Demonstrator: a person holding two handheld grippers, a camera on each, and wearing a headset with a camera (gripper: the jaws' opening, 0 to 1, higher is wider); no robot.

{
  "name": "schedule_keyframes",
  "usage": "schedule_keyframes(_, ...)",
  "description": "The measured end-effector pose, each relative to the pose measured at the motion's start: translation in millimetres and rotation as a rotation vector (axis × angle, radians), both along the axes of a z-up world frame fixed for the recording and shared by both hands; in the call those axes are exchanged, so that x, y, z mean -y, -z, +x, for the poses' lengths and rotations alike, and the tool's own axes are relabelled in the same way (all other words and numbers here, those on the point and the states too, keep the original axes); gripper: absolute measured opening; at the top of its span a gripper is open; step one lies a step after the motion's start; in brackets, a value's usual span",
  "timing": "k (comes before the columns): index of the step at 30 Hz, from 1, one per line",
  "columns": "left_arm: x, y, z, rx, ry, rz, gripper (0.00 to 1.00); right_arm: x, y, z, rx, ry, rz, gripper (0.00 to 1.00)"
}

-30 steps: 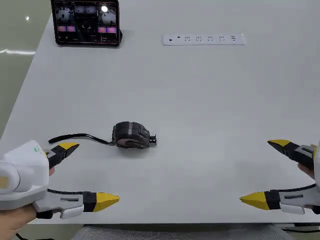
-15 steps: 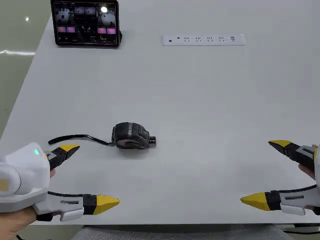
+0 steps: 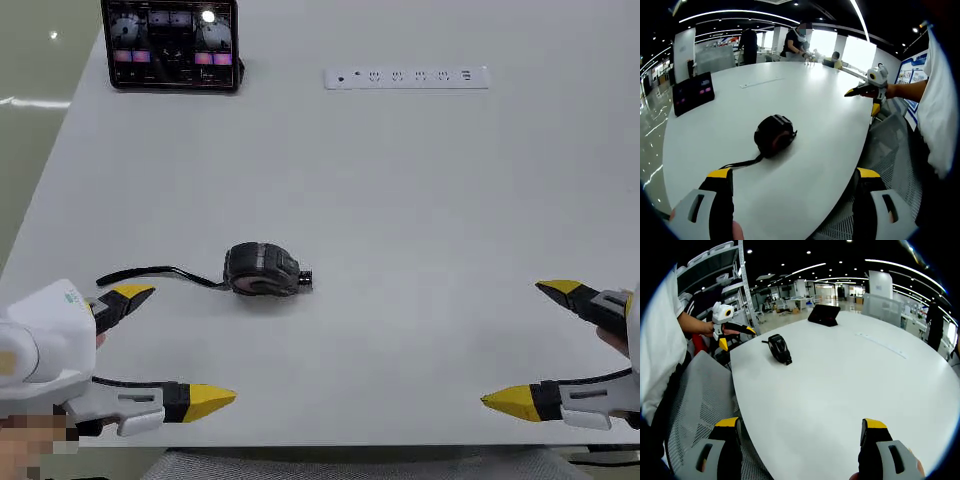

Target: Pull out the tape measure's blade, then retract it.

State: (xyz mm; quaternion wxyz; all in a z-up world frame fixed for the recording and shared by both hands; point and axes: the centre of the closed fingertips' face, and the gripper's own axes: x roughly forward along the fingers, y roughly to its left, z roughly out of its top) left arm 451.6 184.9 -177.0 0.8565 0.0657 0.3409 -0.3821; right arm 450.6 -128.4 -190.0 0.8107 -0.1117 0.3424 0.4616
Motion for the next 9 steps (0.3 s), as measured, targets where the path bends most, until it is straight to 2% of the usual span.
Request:
schedule_keyframes(1,-1.9,0.1,1.9,0.014,-0.003,0.013,0.99,0.1,0.0,0.0,-0.001,0.001,0.000,0.99)
schedule_keyframes(5,0.0,0.4,0.7,0.004,0.003,0.005,0.99,0.9,0.3,-0.1,-0.001,0.002,-0.002,0.99)
schedule_keyframes(9,0.3,0.5,2.0,0.010,0.004,0.009,0.99,0.7,0.1,0.0,0.000,0.003,0.000,0.99)
